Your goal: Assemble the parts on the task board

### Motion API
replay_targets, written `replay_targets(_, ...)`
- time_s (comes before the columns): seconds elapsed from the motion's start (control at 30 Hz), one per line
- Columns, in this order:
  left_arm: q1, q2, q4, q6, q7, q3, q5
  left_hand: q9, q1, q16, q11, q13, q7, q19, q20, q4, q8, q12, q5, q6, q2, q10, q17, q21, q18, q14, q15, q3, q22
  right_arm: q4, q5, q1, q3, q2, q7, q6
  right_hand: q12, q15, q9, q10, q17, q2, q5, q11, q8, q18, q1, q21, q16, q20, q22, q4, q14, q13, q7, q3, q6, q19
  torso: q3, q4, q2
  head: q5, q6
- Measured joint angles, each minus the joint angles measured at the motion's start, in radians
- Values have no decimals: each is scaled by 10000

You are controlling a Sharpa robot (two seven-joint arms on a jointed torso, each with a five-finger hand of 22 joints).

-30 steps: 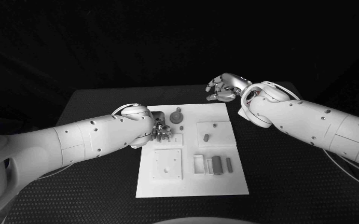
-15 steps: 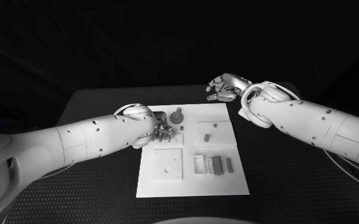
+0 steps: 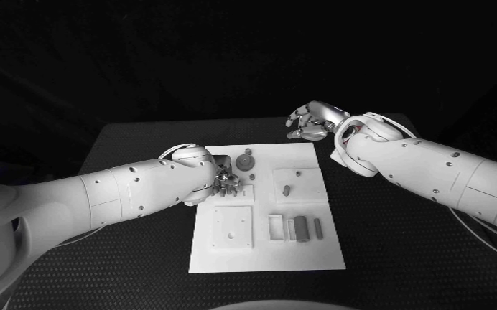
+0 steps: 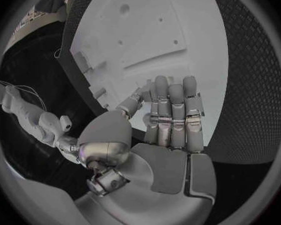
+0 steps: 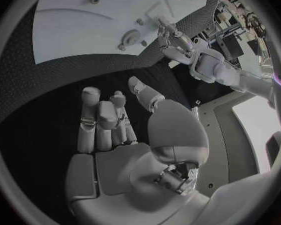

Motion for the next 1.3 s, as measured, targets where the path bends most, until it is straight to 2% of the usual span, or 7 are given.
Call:
replay_targets(0.8,-17,-12,46,25,0,10,-26,4,10,0,-24,-2,-1,0,0,2,-38,0,22,1,10,-24,-19,0,1,-2,2,-29,7,0,0,0,0,-7,0,9,-4,0,1,0,0,0,0,0,0,0,0,0,0,14,0,0,0,2,-15,0,15,14,-3,4,-1,4,23)
replay_targets(1.3,-18,-18,42,53,5,14,-27,0,11,0,-24,-3,-1,39,-38,15,-27,-1,20,1,11,-24,-29,0,0,-3,3,-43,4,-1,0,0,0,0,0,13,-5,0,-8,0,0,0,0,0,0,0,1,0,0,14,0,0,0,-7,-18,0,18,14,-7,9,0,3,-6)
